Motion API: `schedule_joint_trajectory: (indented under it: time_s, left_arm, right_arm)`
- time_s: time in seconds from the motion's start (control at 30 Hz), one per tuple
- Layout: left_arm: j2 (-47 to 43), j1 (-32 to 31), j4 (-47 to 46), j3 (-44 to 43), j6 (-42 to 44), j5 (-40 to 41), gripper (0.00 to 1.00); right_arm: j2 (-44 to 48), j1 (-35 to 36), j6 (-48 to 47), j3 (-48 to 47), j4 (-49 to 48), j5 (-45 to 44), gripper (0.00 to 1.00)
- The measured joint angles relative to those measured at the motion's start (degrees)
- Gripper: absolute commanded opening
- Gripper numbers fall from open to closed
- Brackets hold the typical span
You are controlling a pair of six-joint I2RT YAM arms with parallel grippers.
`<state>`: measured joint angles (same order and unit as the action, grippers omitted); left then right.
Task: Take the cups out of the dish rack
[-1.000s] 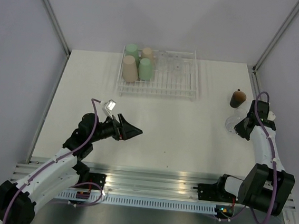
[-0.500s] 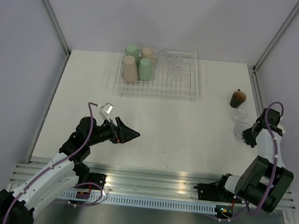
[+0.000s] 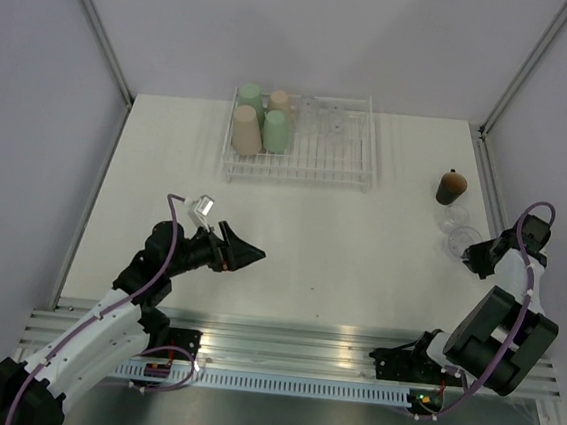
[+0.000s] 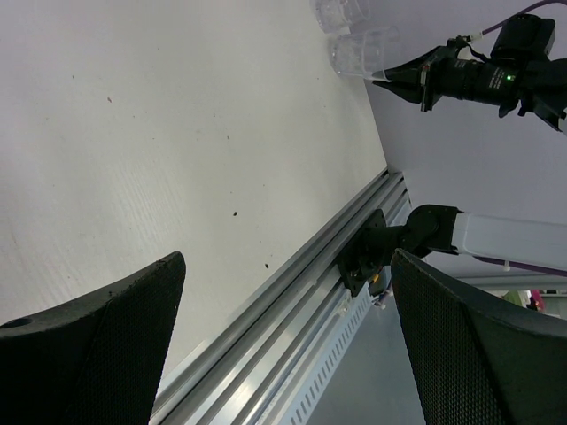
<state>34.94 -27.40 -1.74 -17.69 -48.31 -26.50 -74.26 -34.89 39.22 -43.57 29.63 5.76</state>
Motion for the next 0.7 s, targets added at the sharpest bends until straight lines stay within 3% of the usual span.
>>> schedule_joint_trajectory:
  time_s: [0.03,0.13,0.17,0.27,0.6,0.7]
  left_arm:
    - [0.2,0.0,0.0,0.0,0.0,0.0,1.0]
    - [0.6,0.0,0.0,0.0,0.0,0.0,1.0]
    - [0.7,0.0,0.0,0.0,0.0,0.0,1.0]
    - [0.9,0.0,0.0,0.0,0.0,0.1,1.0]
    - [0.8,0.0,0.0,0.0,0.0,0.1,1.0]
    - [0.2,0.0,0.0,0.0,0.0,0.1,1.0]
  right_arm:
    - [0.0,0.0,-0.1,0.1,-0.3,1.1,0.21]
    - [0.3,0.0,-0.3,0.1,-1.4,3.4,0.36]
    - [0.5,0.0,-0.3,0.1,-1.6,3.7,0.46]
    - [2.0,0.0,-0.3,0.1,-1.8,4.7,0.6]
    - [8.9,-0.1,-0.4,0.1,-0.3,6.6,0.65]
    - [16.5,-0.1,-0.4,0.3,0.9,7.5,0.73]
